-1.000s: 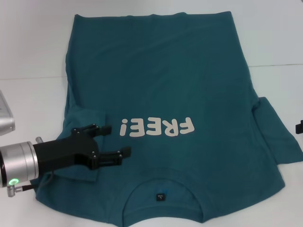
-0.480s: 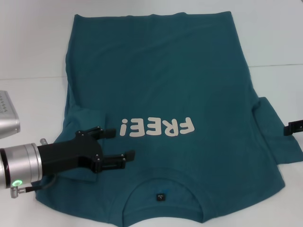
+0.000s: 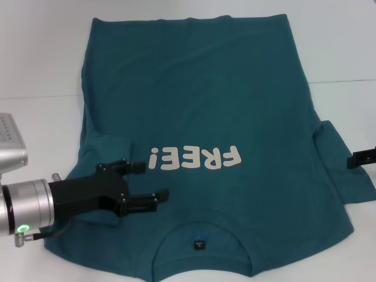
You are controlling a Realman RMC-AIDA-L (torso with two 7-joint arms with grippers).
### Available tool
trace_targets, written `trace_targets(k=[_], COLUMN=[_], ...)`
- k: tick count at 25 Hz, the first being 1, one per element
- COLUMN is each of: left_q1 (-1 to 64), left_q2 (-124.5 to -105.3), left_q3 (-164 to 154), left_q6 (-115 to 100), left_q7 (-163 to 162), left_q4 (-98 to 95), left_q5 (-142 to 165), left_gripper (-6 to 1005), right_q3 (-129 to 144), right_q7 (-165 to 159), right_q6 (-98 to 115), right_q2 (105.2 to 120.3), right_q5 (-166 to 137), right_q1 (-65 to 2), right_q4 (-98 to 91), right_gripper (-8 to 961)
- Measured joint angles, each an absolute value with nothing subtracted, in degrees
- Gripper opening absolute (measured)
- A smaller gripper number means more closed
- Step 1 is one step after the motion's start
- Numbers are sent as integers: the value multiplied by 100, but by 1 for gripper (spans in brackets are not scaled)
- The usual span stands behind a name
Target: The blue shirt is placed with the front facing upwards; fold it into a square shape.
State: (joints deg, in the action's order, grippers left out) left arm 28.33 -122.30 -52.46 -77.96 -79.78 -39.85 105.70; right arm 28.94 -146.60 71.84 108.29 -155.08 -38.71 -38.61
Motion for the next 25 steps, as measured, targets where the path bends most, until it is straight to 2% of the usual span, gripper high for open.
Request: trace_targets(k=[25], left_q1=[2848], left_q2=[-12243], left_q3=[-5247], left_q6=[-7803], left_q7=[-7989], left_q4=[-3917], left_q5=[10670], left_gripper=[915], right_q3=[2891], right_q7=[-14589], right_q6=[6912], right_q2=[10866], right_q5=[-15513], right_q1=[-3929], right_q4=[-3550], right_gripper=[881])
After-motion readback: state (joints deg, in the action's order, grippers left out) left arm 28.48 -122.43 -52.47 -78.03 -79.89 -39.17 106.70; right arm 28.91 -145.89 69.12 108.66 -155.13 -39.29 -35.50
